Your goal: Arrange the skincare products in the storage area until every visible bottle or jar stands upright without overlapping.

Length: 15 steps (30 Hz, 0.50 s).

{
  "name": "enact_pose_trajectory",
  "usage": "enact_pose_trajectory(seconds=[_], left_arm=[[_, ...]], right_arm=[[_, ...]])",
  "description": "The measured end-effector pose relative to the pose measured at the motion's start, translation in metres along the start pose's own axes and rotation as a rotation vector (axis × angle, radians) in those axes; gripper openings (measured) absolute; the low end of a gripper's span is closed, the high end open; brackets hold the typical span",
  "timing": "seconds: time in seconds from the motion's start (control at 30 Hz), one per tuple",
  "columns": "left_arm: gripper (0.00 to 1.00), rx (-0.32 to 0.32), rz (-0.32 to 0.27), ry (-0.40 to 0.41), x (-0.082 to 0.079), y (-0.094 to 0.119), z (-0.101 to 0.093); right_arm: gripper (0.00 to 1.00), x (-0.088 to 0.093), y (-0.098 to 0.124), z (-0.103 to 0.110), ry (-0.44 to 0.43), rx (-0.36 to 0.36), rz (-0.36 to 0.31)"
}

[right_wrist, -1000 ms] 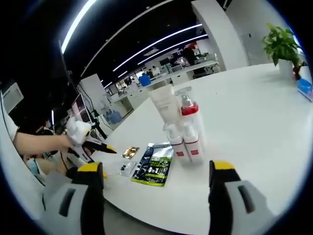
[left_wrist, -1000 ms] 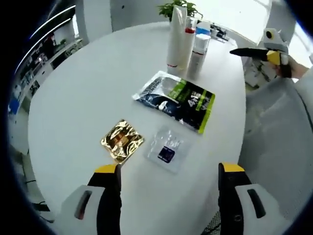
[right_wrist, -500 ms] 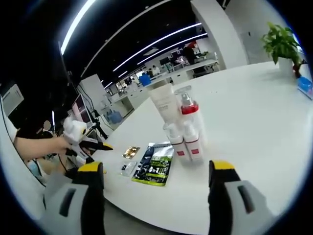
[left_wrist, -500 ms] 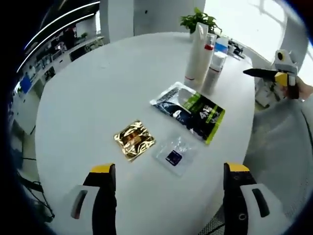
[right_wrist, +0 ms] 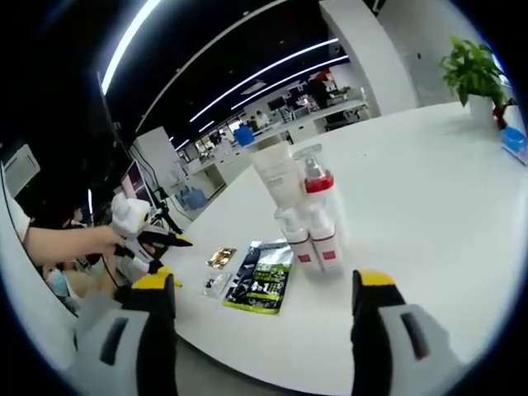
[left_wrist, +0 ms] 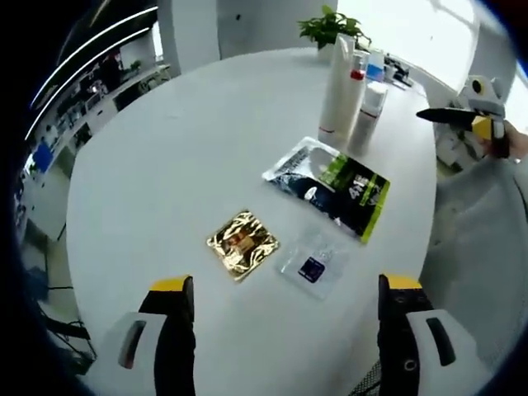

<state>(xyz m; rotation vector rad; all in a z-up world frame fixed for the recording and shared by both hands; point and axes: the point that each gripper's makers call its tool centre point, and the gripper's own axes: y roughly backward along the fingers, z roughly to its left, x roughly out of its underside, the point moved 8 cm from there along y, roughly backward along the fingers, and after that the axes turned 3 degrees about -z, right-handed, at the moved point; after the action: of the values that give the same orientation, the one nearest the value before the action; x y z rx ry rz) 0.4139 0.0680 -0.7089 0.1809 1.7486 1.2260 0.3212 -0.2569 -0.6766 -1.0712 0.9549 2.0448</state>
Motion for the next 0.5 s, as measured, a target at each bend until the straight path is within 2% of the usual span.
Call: enact_pose_trajectory(seconds=[0.37, 0.5], left_arm=[[0.88, 0.002, 0.047, -0.108, -0.012, -0.008, 0.009], [0.81, -0.028, 0.06, -0.158, -0.019, -0.01, 0.019]], right_arm=[[0.89, 0.001, -0.001, 0.001, 0.0, -0.006, 0.015], [0.89, 0.001, -0.001, 0.0, -0.003, -0.004, 0.015]])
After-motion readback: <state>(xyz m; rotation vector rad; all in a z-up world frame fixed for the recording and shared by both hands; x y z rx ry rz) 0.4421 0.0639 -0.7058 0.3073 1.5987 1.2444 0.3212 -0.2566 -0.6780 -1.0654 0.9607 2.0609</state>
